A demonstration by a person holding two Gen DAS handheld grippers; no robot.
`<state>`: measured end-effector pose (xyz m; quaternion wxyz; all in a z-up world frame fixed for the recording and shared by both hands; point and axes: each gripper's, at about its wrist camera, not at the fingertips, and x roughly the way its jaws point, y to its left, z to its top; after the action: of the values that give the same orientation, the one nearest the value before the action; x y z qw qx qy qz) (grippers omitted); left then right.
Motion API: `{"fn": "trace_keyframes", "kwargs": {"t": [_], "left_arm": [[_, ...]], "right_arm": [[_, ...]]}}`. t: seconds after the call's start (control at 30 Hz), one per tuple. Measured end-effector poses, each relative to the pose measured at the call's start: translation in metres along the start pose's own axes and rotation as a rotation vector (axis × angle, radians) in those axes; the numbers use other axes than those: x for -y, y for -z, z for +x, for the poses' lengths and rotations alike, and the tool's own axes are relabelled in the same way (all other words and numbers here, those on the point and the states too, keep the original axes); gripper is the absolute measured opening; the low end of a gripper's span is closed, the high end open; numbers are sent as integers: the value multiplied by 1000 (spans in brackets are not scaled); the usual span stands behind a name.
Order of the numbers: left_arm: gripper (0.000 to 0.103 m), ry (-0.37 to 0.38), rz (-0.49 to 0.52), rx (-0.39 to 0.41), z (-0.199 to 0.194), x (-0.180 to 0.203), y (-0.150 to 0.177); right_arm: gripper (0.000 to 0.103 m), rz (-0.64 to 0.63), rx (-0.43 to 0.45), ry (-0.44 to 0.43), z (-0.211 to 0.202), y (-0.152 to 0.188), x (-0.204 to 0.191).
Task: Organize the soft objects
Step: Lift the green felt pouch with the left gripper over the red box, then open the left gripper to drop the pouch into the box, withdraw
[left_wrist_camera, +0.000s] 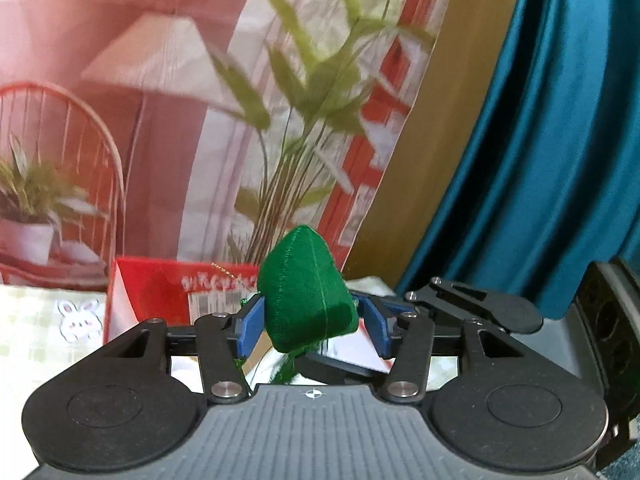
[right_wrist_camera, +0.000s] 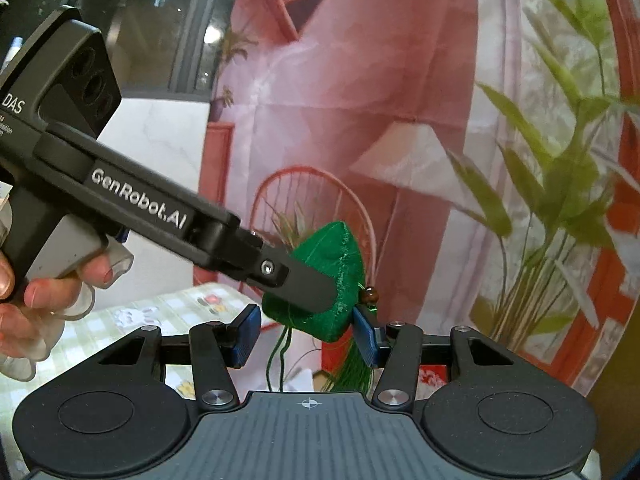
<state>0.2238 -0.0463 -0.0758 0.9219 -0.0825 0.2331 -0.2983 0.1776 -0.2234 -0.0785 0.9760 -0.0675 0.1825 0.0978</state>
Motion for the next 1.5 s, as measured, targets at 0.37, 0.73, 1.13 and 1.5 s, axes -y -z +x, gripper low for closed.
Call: {"fn": "trace_keyframes", "kwargs": {"t": [0.37,0.73,1.13,1.5], "left_arm": [[55,-18,-102,-137,63,-36,35],[55,-41,-240,-145,97,-69,29],[70,-174,-161,-108,82,-71,30],[75,-206,-69,-104,26,-48,41]], "right_arm": [[47,66,-132,-14,48,49,24],[43,-54,-257,31,101,57,30],[43,46,-325,155,100,75,49],[43,161,-235,137,43,76,35]]}}
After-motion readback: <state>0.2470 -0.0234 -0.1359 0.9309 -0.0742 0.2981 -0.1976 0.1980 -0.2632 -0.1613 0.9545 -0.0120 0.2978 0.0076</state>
